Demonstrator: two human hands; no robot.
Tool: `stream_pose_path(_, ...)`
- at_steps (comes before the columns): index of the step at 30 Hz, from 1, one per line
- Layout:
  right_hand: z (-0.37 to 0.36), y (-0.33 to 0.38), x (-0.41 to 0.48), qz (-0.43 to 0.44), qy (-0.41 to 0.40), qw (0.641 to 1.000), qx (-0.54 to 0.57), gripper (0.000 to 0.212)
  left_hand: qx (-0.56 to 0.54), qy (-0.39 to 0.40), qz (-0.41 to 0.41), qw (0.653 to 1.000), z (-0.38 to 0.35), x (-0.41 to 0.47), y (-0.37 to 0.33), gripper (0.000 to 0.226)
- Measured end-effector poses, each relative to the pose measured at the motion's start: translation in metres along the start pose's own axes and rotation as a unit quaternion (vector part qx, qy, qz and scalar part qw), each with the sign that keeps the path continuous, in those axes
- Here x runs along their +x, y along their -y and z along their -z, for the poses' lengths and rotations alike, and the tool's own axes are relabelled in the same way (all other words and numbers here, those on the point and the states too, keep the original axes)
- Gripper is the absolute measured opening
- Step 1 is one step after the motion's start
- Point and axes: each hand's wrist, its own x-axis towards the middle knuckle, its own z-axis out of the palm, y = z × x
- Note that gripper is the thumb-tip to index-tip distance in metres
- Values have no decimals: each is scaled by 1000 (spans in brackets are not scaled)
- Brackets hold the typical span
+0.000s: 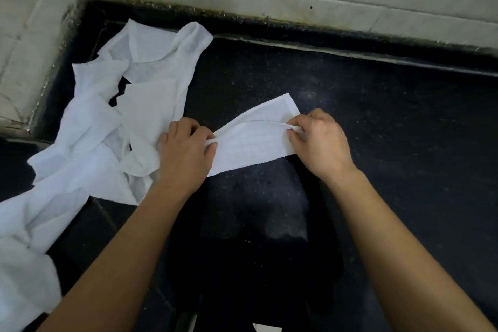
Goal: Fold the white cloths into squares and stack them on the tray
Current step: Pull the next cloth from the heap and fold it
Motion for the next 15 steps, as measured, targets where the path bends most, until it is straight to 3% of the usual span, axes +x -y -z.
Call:
stream_pose_path(6,51,3,8,-5,-59,992,108,16,-116,3,42,992,46,28,-10,14)
stream_pose_path(11,110,21,40,24,-194,968,156,16,-148,-129,19,980,118,71,-25,16)
stream_pose_path(15,143,34,47,61,-253,941,215,11,-182,-214,-18,960,157,78,-34,12)
